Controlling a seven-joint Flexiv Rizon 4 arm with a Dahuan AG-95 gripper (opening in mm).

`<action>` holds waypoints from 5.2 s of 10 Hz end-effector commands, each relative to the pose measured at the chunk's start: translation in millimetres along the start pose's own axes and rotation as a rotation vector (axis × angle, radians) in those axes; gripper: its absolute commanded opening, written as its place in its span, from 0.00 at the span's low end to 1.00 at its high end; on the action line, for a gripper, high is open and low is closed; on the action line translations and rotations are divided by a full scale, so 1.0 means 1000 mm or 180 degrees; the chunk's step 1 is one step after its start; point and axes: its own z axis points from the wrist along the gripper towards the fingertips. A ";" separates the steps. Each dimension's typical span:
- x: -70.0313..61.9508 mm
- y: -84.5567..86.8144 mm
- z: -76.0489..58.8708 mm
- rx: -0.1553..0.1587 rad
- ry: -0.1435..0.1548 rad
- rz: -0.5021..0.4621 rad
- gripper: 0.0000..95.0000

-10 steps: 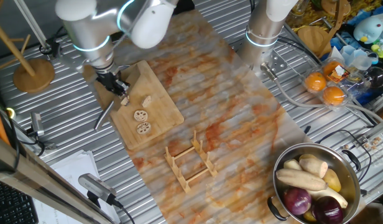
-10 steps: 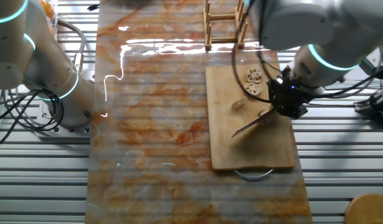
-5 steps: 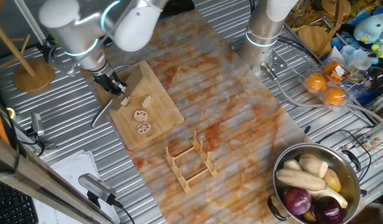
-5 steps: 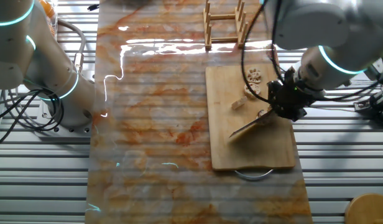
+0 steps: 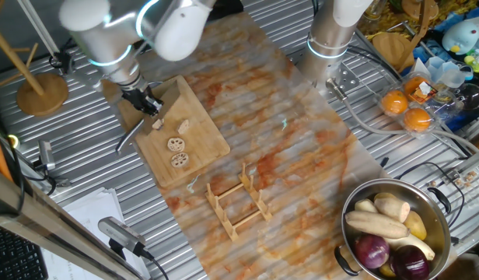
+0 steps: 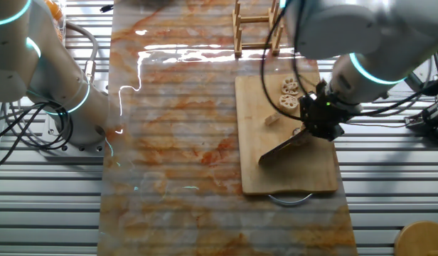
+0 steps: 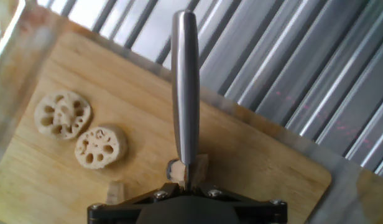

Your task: Slice the lotus root

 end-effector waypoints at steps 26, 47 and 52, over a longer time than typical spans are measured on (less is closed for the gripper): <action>-0.011 0.000 0.038 -0.0124 0.0163 0.0072 0.00; -0.025 0.005 0.018 -0.0021 -0.0035 0.0082 0.00; -0.022 0.007 0.003 -0.0080 -0.0030 0.0093 0.00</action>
